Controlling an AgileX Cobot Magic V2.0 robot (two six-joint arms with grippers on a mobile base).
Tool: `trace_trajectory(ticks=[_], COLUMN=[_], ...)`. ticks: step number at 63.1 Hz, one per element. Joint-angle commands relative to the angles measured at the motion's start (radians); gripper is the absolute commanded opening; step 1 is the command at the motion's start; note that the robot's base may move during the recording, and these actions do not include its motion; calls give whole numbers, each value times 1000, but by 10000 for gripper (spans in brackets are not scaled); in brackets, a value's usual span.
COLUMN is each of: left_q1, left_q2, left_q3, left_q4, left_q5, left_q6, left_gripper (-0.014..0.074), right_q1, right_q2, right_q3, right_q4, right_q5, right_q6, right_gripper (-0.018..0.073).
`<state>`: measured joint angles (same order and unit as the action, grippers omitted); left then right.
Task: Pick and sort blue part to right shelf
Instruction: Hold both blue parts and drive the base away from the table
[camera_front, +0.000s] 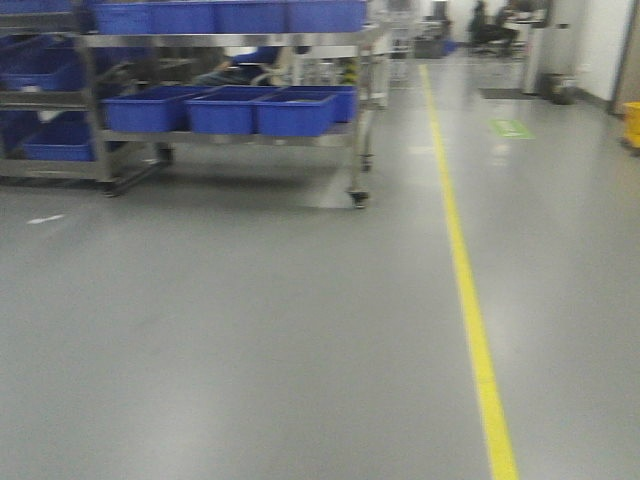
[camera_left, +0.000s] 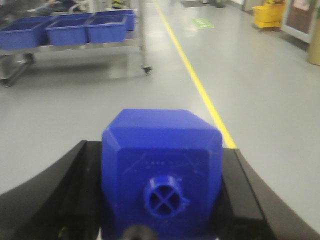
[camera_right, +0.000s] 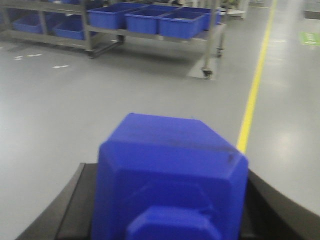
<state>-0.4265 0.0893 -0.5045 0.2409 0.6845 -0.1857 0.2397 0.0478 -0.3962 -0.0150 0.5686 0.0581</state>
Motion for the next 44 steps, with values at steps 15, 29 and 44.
trace_trajectory(ticks=[15, 29, 44], left_q1=[-7, -7, -7], left_q2=[13, 13, 13], left_q3=[-26, -26, -26], left_q4=[7, 7, 7], left_q5=[-87, -87, -87], left_q6=[1, 1, 1], left_gripper=[312, 312, 312], right_q1=[-2, -2, -2], right_q2=[13, 13, 13], right_q3=[-25, -25, -25], right_q4=[-10, -10, -10], right_q5=[-93, -93, -93], right_q6=[-12, -12, -12], right_gripper=[230, 230, 230])
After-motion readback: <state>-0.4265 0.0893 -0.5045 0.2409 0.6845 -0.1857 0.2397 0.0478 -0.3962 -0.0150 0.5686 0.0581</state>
